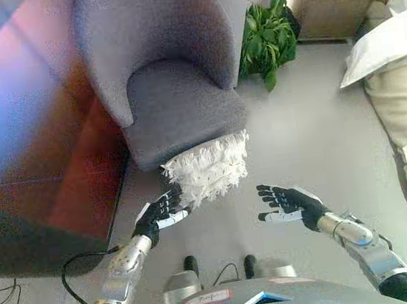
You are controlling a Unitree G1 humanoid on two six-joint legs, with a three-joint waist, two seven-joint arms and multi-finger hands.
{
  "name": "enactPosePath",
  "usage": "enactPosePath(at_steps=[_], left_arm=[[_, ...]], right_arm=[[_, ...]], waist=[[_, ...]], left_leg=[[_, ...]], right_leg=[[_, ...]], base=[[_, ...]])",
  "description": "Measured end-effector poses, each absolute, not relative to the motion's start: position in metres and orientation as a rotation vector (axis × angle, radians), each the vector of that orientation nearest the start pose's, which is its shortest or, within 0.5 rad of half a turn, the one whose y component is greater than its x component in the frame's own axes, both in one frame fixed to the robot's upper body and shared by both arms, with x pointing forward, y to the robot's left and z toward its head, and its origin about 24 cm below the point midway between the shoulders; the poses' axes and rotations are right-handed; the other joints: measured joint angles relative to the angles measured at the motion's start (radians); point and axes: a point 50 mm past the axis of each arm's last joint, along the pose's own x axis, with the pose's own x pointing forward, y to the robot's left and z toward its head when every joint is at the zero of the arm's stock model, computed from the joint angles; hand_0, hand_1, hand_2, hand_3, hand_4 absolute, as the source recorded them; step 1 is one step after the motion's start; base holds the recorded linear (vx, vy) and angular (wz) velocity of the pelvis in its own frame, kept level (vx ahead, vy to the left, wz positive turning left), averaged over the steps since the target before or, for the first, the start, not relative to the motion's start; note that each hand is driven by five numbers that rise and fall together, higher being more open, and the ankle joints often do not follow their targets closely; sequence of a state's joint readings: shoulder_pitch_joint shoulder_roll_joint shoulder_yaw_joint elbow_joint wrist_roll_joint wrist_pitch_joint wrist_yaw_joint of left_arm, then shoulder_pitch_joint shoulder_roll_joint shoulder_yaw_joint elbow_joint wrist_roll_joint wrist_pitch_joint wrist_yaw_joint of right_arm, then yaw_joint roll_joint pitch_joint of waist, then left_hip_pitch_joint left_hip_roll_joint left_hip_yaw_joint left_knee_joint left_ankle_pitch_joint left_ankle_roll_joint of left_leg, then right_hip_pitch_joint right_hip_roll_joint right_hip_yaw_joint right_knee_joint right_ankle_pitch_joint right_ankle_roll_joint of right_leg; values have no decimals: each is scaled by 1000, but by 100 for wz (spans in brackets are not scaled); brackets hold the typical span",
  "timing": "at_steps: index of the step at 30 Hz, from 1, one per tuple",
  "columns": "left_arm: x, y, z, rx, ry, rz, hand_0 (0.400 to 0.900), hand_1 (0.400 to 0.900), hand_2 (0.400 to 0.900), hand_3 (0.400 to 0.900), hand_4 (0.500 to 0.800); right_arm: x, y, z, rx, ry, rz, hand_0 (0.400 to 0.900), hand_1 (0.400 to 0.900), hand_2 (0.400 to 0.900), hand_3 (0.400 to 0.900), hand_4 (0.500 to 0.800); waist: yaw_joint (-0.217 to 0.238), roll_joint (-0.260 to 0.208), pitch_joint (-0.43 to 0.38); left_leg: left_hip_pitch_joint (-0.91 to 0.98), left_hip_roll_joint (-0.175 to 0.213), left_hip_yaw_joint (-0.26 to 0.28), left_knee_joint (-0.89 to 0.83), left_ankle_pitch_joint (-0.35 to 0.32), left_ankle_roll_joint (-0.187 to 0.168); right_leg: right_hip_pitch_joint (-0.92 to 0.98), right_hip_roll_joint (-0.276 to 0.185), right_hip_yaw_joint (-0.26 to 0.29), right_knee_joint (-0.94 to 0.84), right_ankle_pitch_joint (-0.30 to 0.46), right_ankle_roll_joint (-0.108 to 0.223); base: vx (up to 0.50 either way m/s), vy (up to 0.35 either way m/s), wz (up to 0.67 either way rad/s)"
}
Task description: Pick up the pillow and put it on the sofa.
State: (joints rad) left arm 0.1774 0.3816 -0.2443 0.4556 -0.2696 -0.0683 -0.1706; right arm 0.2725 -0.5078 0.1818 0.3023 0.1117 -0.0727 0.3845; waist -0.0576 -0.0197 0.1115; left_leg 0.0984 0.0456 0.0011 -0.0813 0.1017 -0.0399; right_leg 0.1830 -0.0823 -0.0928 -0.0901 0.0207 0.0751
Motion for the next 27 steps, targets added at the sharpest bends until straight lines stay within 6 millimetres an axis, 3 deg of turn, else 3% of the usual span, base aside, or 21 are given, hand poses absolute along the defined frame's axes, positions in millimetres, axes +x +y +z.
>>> enactPosePath(at_steps=[27], left_arm=[[163,208,-84,93,624,-215,900,900,900,900,800]], right_arm=[[148,-233,-62,-269,622,440,900,900,900,900,800]], waist=[[-23,14,-11]], left_leg=[[-8,3,1,1,-3,2]], right_leg=[[-15,3,3,1,-1,-1]], base=[[0,-15,0]])
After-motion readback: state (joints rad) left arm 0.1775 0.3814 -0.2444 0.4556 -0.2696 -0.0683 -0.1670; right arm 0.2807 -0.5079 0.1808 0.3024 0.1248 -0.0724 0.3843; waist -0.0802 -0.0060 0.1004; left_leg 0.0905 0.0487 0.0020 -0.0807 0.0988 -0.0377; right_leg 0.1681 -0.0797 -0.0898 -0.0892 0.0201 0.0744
